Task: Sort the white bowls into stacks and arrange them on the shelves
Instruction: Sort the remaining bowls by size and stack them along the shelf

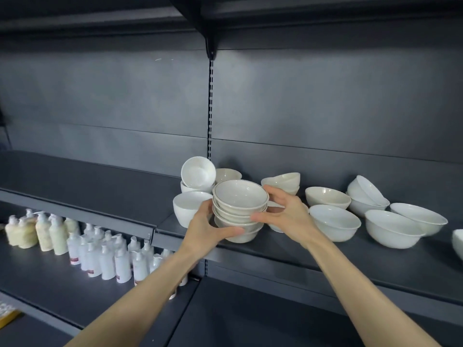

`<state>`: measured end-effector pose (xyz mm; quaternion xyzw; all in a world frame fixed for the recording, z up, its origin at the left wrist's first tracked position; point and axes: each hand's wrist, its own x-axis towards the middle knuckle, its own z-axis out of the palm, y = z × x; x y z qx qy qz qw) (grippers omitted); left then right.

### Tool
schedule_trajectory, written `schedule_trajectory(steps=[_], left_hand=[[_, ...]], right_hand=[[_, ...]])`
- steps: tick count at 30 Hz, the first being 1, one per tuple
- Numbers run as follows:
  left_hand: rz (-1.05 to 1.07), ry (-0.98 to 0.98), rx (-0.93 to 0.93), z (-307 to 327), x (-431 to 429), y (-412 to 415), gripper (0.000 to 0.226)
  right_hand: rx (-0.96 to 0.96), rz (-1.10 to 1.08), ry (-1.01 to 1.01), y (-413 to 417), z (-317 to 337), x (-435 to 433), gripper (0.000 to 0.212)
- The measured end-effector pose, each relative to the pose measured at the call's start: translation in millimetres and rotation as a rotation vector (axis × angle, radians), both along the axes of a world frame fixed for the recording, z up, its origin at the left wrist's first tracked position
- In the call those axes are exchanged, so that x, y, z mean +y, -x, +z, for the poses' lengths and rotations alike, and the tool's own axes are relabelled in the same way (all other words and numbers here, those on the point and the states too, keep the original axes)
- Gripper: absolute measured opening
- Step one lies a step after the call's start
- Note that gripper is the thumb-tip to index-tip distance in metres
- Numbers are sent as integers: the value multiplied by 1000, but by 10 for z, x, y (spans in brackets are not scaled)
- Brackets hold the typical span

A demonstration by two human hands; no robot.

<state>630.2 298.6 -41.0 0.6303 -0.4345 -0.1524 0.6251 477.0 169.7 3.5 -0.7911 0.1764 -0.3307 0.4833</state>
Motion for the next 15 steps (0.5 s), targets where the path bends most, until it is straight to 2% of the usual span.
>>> schedule_trajectory(steps=[5, 10, 15], left_hand=[[-29, -16, -6, -95, -103, -119, 89], [-53, -22, -31, -137, -195, -143, 73], [-36, -19, -32, -192, -240, -150, 87]], right_hand=[[11, 2, -7, -51, -17, -20, 58], [2, -28, -29, -82, -94, -92, 64], [37, -48, -10, -99, -108, -80, 51]])
